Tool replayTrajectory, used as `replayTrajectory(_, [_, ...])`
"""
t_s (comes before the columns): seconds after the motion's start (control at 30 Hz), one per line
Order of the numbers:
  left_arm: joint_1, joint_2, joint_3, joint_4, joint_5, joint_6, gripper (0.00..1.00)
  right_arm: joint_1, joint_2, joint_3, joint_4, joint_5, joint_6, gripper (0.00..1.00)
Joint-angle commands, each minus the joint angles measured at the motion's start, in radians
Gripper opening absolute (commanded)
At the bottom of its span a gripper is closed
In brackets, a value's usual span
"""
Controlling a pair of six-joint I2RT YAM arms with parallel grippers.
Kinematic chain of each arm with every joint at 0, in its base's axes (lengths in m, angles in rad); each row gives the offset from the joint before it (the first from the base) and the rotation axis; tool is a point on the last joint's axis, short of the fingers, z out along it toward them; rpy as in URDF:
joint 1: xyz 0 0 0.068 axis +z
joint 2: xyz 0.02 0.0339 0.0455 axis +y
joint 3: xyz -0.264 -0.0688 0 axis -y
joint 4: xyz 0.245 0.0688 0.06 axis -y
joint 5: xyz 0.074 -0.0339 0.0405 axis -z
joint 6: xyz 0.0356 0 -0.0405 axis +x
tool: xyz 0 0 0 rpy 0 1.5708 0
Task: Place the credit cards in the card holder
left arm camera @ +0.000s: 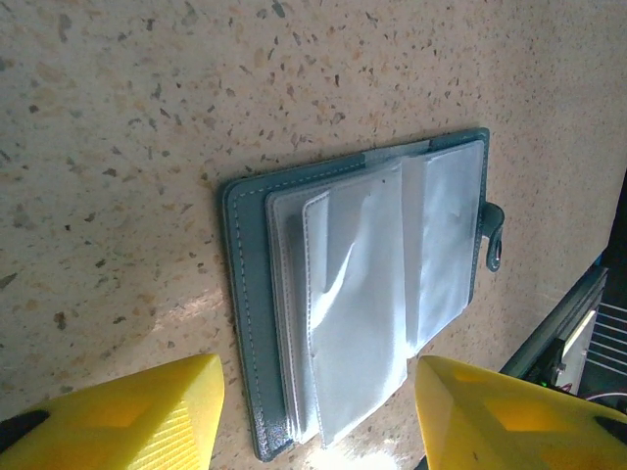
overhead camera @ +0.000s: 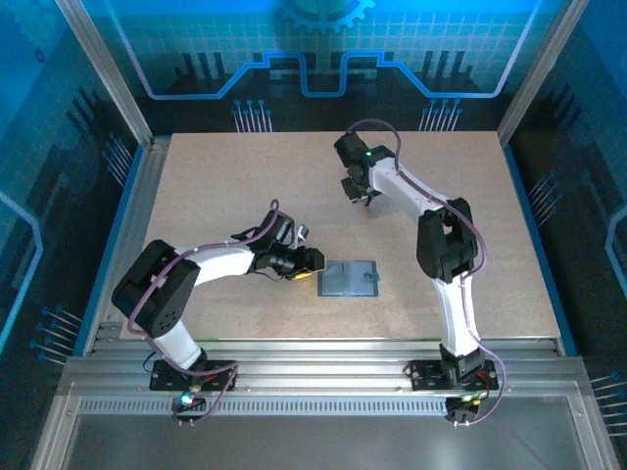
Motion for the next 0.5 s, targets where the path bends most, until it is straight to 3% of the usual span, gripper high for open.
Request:
replayTrajectory(0.0, [-0.002,-0.039,-0.021,0.019,0.023,0.016,0.56,-0.017,0.067,0.069,-0.042,0.009,-0.032,0.35])
replayTrajectory(0.47, [-0.002,-0.056,-0.041,0.029,0.03,0.012,0.55,-0.029,0.199,0.198,-0.087,0.022,-0.043,0.25])
